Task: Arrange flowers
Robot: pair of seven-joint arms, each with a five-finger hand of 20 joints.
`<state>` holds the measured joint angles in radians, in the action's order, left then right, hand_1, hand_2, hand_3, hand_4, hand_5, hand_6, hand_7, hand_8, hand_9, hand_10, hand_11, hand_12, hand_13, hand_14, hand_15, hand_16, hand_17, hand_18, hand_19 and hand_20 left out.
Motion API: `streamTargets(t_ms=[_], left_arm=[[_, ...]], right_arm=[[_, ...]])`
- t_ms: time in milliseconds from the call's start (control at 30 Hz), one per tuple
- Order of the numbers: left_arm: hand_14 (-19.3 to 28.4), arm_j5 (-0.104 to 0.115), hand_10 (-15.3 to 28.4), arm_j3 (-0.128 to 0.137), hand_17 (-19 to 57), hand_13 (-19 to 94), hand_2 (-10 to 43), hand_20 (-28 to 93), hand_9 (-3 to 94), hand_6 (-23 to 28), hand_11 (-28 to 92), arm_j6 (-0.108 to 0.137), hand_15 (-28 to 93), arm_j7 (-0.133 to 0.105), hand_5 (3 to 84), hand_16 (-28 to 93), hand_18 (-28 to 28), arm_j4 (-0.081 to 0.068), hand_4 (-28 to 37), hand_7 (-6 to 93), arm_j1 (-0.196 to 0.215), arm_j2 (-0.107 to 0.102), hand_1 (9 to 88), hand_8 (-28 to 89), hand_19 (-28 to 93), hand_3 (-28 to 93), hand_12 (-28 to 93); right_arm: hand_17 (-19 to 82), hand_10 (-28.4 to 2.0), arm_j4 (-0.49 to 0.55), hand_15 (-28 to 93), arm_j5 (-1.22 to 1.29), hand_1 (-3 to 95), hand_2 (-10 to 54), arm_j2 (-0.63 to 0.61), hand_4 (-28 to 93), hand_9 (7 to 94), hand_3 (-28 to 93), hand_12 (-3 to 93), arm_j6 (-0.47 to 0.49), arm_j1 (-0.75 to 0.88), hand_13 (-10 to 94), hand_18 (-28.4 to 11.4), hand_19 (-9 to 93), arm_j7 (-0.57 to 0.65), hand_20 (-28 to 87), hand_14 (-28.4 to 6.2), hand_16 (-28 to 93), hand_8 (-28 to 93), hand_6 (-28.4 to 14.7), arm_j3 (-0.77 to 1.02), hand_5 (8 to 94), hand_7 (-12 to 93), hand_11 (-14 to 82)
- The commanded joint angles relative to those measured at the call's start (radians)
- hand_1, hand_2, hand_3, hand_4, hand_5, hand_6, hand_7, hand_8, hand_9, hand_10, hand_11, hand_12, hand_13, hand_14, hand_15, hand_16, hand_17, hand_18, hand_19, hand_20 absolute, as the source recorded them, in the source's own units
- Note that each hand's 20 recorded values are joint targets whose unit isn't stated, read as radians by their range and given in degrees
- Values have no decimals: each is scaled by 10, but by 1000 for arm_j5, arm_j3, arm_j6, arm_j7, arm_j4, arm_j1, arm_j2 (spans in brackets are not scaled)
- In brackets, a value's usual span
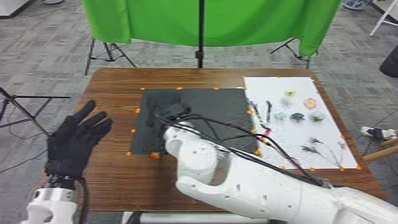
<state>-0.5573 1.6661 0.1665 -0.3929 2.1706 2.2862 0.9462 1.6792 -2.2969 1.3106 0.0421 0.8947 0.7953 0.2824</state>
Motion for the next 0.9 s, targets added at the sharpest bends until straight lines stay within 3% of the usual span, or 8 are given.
streamTargets(t_ms=[33,100,167,467,600,767,800,900], left_arm=[[275,-25,196,7,-98,234,63,70,350,70,200,-38,457,36,372,-80,282,-14,-283,107,-48,17,199,-96,554,775,100],[275,-29,196,2,-98,234,63,70,350,70,200,-50,456,48,372,-80,282,-19,-283,107,-64,27,199,-96,555,774,101],[275,-68,196,14,-98,234,63,70,350,70,201,-93,456,135,372,-80,281,-34,-283,107,-104,79,199,-97,555,775,101],[276,-63,197,-2,-98,234,63,70,349,71,200,-102,455,172,371,-80,281,-49,-283,106,-138,69,201,-96,554,776,101],[275,-48,196,-12,-98,234,64,70,350,71,200,-87,456,139,371,-80,280,-48,-283,106,-130,48,203,-96,554,775,101],[275,-1,195,-16,-98,234,64,70,350,73,201,-30,457,35,371,-80,280,-22,-283,106,-54,-12,204,-96,554,776,101],[275,-10,196,-6,-98,233,64,70,350,73,201,-37,456,57,371,-80,280,-20,-283,105,-50,2,204,-96,554,776,101],[275,-2,196,6,-98,234,64,70,350,73,201,-18,455,40,370,-80,280,-6,-283,105,-9,5,204,-96,554,776,101]], right_arm=[[414,-118,-63,759,65,521,-95,18,-278,918,721,219,7,-44,836,-256,932,40,491,-89,204,131,-35,-74,895,245,460],[414,-117,-77,759,85,520,-95,23,-280,918,714,219,-12,-58,837,-255,932,62,492,-89,203,123,-33,-90,894,240,461],[416,-114,-85,757,104,514,-95,25,-281,923,710,218,1,-49,839,-254,932,86,492,-88,203,103,-29,-76,899,226,463],[434,-105,-88,747,172,472,-39,35,-283,937,676,203,20,-10,848,-247,932,102,493,-86,203,37,4,-37,915,152,467],[431,-105,-77,742,190,454,-6,38,-283,937,647,204,38,-2,846,-246,932,98,490,-88,209,-44,13,-27,914,138,460],[419,-105,-58,739,126,417,-32,26,-283,937,660,212,35,-19,836,-247,932,63,481,-94,209,-113,3,-43,892,133,427],[417,-105,-52,740,99,400,-39,21,-283,937,674,214,37,-9,834,-248,932,60,482,-95,208,-116,1,-35,889,135,425],[415,-109,-14,742,86,369,-48,-4,-283,937,703,215,36,-1,833,-254,932,43,487,-97,204,-117,-6,-21,895,141,426]])
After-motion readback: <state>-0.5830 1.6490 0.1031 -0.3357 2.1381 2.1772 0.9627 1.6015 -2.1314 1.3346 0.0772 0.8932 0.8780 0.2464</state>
